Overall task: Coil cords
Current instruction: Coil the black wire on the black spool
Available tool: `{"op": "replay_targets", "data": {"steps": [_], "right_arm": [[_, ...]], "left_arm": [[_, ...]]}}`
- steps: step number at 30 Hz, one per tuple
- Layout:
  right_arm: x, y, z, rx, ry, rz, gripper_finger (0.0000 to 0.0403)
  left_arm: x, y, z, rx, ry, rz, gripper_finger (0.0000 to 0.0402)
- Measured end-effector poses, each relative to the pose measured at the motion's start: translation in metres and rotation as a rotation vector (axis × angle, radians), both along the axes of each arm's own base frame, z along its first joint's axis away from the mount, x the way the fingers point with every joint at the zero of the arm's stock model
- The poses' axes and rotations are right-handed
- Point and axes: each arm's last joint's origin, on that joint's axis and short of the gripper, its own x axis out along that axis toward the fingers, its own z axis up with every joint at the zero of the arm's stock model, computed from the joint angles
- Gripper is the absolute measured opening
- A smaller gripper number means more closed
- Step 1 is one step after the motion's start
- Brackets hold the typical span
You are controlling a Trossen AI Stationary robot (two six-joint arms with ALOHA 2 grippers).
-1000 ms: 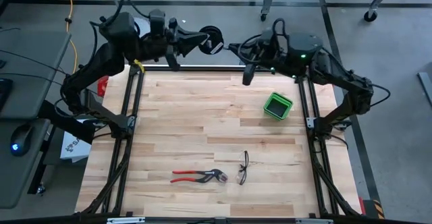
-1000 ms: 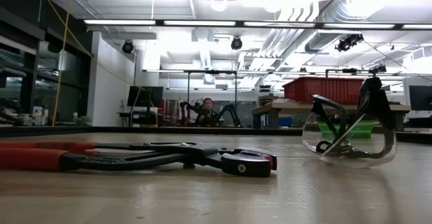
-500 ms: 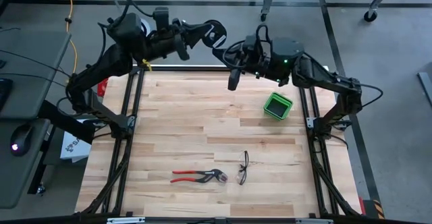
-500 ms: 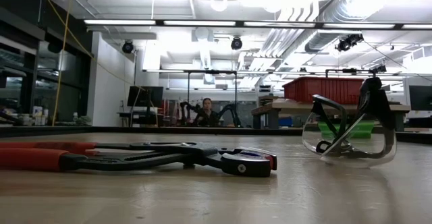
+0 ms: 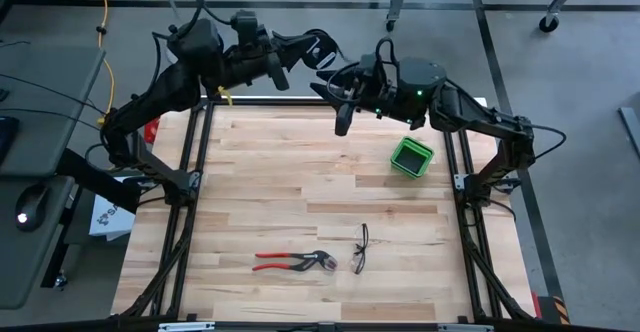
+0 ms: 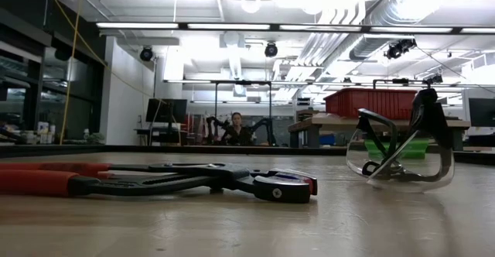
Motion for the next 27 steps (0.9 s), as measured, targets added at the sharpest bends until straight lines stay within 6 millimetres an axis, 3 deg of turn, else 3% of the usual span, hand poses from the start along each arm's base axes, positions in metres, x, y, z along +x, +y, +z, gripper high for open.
{"op": "replay_targets", "data": {"steps": [5,15,21,24,27], "right_arm": [[0.0,0.0,0.0,-0.017,0.008,-0.002,0.016],[-0.001,0.0,-0.007,-0.038,0.096,0.016,0.0156],[-0.013,-0.004,-0.017,-0.061,0.267,-0.02,0.0156],[-0.023,-0.011,-0.025,-0.064,0.395,-0.05,0.0156],[-0.031,-0.02,-0.041,-0.041,0.572,-0.082,0.0156]], "left_arm": [[-0.001,0.008,-0.006,0.061,0.097,0.049,0.0],[-0.008,0.022,-0.032,0.087,0.42,0.103,0.0],[-0.019,0.02,-0.057,0.011,0.598,0.067,0.0],[-0.023,0.013,-0.073,0.003,0.592,0.023,0.0],[-0.029,0.006,-0.102,-0.055,0.541,-0.012,0.0]]}}
